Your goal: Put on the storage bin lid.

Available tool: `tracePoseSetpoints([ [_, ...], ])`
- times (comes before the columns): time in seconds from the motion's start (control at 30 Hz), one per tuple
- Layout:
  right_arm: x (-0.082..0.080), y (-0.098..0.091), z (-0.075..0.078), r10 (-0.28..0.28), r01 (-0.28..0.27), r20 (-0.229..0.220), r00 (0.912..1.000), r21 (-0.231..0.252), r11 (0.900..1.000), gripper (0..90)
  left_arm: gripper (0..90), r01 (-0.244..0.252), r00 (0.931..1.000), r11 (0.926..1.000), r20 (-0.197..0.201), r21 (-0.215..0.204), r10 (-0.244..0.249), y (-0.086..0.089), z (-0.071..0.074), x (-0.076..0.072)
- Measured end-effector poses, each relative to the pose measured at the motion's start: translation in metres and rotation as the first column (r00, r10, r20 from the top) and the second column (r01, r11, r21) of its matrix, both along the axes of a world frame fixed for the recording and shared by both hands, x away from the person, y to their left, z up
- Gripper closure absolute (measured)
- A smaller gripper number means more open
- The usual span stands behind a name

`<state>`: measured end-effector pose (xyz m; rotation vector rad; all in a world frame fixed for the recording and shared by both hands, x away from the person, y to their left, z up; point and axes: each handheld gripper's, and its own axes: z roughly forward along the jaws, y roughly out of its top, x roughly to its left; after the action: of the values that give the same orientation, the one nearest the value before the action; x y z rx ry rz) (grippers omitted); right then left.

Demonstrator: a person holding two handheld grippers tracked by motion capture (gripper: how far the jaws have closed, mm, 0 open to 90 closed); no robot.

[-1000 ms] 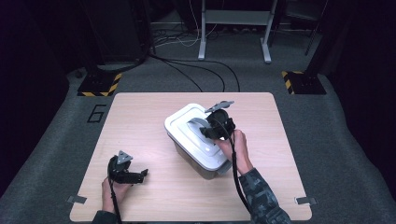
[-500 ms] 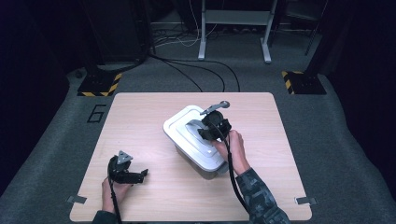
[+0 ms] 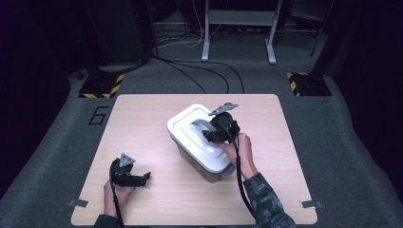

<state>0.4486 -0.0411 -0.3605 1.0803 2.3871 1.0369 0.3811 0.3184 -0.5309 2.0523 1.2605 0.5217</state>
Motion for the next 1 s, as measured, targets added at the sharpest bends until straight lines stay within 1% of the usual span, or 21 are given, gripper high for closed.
tracePoseSetpoints([
  [0.03,-0.001,0.0,0.0,-0.001,0.001,0.004,1.0,-0.006,1.0,51.6,0.0,-0.001,1.0,1.0,0.0,-0.001,0.001,0.0,0.0,0.0],
  [0.07,-0.003,0.002,0.001,-0.005,0.006,0.013,0.9999,-0.024,0.9997,46.5,0.0,0.002,1.0,1.0,0.0,0.001,-0.002,0.0,0.0,0.0],
  [0.1,-0.003,0.002,0.002,-0.001,0.002,0.015,0.9999,-0.037,0.9993,44.5,0.0,-0.001,1.0,1.0,0.001,0.0,0.001,0.0,0.0,0.0],
  [0.13,-0.003,0.002,0.002,-0.001,0.002,0.015,0.9999,-0.037,0.9993,44.5,0.0,-0.001,1.0,1.0,0.001,0.0,0.001,0.0,0.0,0.0],
  [0.3,-0.002,0.001,0.002,-0.007,0.008,0.01,0.9999,-0.036,0.9993,37.2,0.0,0.002,1.0,1.0,0.001,0.001,-0.002,0.0,0.0,0.0],
  [0.37,-0.003,0.0,0.002,-0.017,0.016,-0.006,0.9998,-0.029,0.9994,34.1,0.0,0.0,1.0,1.0,0.002,0.0,0.0,0.0,0.0,0.0],
  [0.4,-0.002,-0.001,0.002,-0.007,0.007,0.002,1.0,-0.034,0.9994,33.2,0.0,-0.001,1.0,1.0,0.001,0.0,0.001,0.0,0.0,0.0],
  [0.47,-0.001,-0.002,0.002,-0.011,0.011,0.002,0.9999,-0.024,0.9996,31.1,0.0,0.002,1.0,1.0,0.001,0.0,-0.002,0.0,0.0,0.0],
  [0.57,0.0,-0.004,0.002,-0.002,0.002,-0.004,1.0,-0.012,0.9999,26.9,0.0,0.002,1.0,1.0,0.001,0.001,-0.002,0.0,0.0,0.0],
  [0.7,0.0,-0.005,0.003,-0.002,0.002,-0.008,1.0,-0.003,1.0,24.0,0.0,0.002,1.0,1.0,0.002,0.0,-0.002,0.0,0.0,0.0],
  [0.77,0.0,-0.006,0.003,0.004,-0.004,-0.011,0.9999,0.003,1.0,20.6,0.0,-0.002,1.0,1.0,0.001,-0.001,0.002,0.0,0.0,0.0],
  [1.0,0.003,-0.009,0.003,0.007,-0.007,-0.02,0.9998,0.031,0.9995,15.6,0.0,0.002,1.0,1.0,0.001,0.001,-0.002,0.0,0.0,0.0],
])
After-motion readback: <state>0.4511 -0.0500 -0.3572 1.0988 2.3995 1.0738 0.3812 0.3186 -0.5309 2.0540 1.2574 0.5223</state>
